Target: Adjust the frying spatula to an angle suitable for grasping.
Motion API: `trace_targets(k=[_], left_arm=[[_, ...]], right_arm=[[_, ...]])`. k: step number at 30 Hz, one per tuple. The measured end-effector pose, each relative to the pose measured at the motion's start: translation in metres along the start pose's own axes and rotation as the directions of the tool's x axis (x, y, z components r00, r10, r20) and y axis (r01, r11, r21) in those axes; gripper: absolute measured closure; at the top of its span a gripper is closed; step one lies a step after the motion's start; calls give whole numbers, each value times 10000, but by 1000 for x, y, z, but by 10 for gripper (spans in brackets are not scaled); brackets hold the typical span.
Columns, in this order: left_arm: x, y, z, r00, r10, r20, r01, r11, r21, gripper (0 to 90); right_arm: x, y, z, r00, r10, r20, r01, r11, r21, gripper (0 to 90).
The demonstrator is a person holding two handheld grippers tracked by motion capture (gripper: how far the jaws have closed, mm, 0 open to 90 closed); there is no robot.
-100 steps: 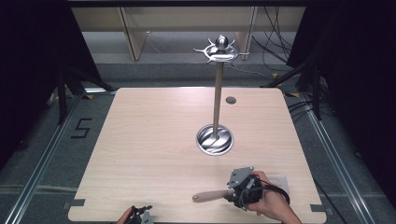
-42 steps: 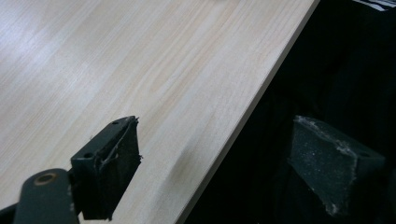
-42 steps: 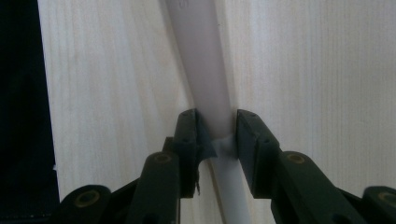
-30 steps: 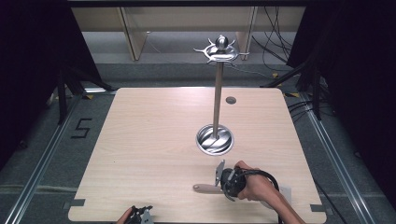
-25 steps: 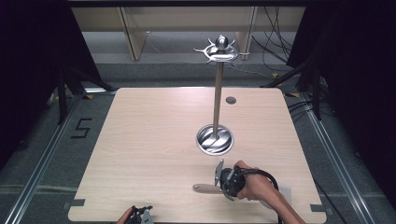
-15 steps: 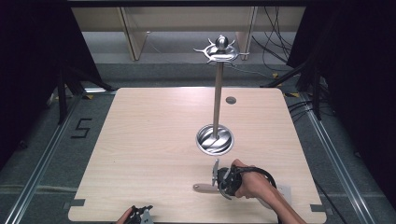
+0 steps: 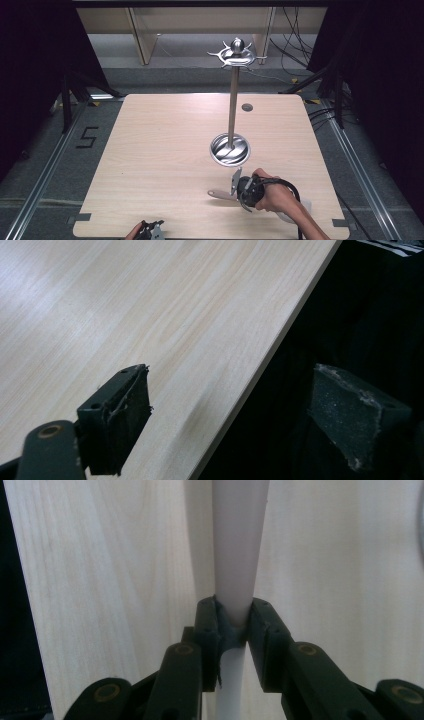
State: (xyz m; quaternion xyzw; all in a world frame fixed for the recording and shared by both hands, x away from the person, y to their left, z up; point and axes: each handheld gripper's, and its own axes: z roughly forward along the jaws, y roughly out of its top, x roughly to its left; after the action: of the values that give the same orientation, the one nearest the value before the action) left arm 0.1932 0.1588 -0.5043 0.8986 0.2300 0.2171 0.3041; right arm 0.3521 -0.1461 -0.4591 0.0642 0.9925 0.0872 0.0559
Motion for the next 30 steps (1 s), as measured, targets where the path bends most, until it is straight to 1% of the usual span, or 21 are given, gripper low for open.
trace_targets(k=[1, 2, 3, 4, 5, 7, 8, 9, 12, 13, 16, 17, 19, 21, 22, 23, 26, 27, 28, 29, 30], left_arm=[[0, 0, 0, 10000, -8, -21, 8, 10000, -5, 160], [1, 0, -1, 10000, -9, -24, 9, 10000, -12, 159], [1, 0, -1, 10000, -31, -22, 31, 10000, -19, 160], [1, 0, 0, 10000, -54, 20, 54, 10000, -31, 160], [1, 0, 0, 9999, -63, 118, 64, 10000, -43, 159], [1, 0, 0, 9999, -55, 105, 56, 10000, -45, 160], [1, 0, -1, 10000, -43, -32, 42, 10000, -25, 159], [1, 0, 0, 10000, -28, -43, 28, 10000, -22, 160], [1, 0, 0, 10000, -63, 0, 63, 10000, -15, 159], [1, 0, 0, 10000, -63, 0, 63, 10000, -15, 160], [0, 0, 1, 10000, -32, -38, 33, 10000, 22, 159], [0, 0, 1, 10000, -41, 17, 41, 10000, 7, 160], [1, 0, 1, 10000, -34, -27, 34, 10000, 20, 159], [0, 0, 2, 9999, -43, -90, 44, 10000, 38, 159], [0, 0, 2, 10000, -51, -73, 51, 10000, 34, 159], [1, 0, 1, 10000, -46, 52, 46, 10000, 25, 159], [0, 0, 1, 10000, -60, 39, 60, 10000, 45, 159], [0, 0, 2, 9998, -69, 186, 69, 10000, 23, 159], [0, 0, 1, 10000, -55, 19, 55, 10000, 21, 159], [0, 0, 1, 10000, -62, 48, 62, 10000, 0, 159], [1, 0, 1, 10000, -64, -12, 64, 10000, 8, 159]], right_arm=[[1, -3, -4, 9983, 583, -73, -583, 9983, -87, 761], [-2, -5, -7, 9993, 357, 97, -354, 9989, -302, 761], [-1, -7, -9, 9968, 733, 310, -719, 9965, -435, 761], [-1, -9, -12, 9958, 903, 170, -891, 9942, -598, 761], [-5, -11, -13, 9992, 377, 143, -360, 9941, -1027, 761], [-2, -17, -21, 9908, 1334, 242, -1301, 9857, -1069, 761], [-2, -19, -24, 9872, 1558, 327, -1510, 9815, -1173, 761], [-5, -21, -26, 9905, 1325, 356, -1260, 9813, -1455, 761], [-7, -29, -35, 9885, 1457, 411, -1347, 9706, -1995, 762], [-9, -30, -37, 9924, 1083, 578, -924, 9690, -2292, 762], [-8, -36, -47, 9853, 1535, 749, -1276, 9529, -2752, 761], [-10, -38, -50, 9871, 1342, 876, -1033, 9506, -2927, 762], [-9, -42, -56, 9815, 1607, 1041, -1204, 9408, -3169, 762], [-10, -46, -61, 9745, 1928, 1150, -1392, 9209, -3641, 762], [-8, -49, -64, 9670, 2320, 1051, -1768, 9086, -3784, 762], [-10, -50, -66, 9706, 2106, 1165, -1487, 9055, -3975, 762], [-10, -56, -74, 9633, 2436, 1124, -1693, 8769, -4499, 762], [-11, -58, -76, 9612, 2493, 1185, -1674, 8677, -4680, 762], [-10, -60, -79, 9550, 2751, 1108, -1920, 8583, -4759, 762], [-12, -61, -81, 9584, 2579, 1223, -1673, 8548, -4913, 762], [-11, -63, -83, 9536, 2845, 989, -1977, 8389, -5071, 762]])
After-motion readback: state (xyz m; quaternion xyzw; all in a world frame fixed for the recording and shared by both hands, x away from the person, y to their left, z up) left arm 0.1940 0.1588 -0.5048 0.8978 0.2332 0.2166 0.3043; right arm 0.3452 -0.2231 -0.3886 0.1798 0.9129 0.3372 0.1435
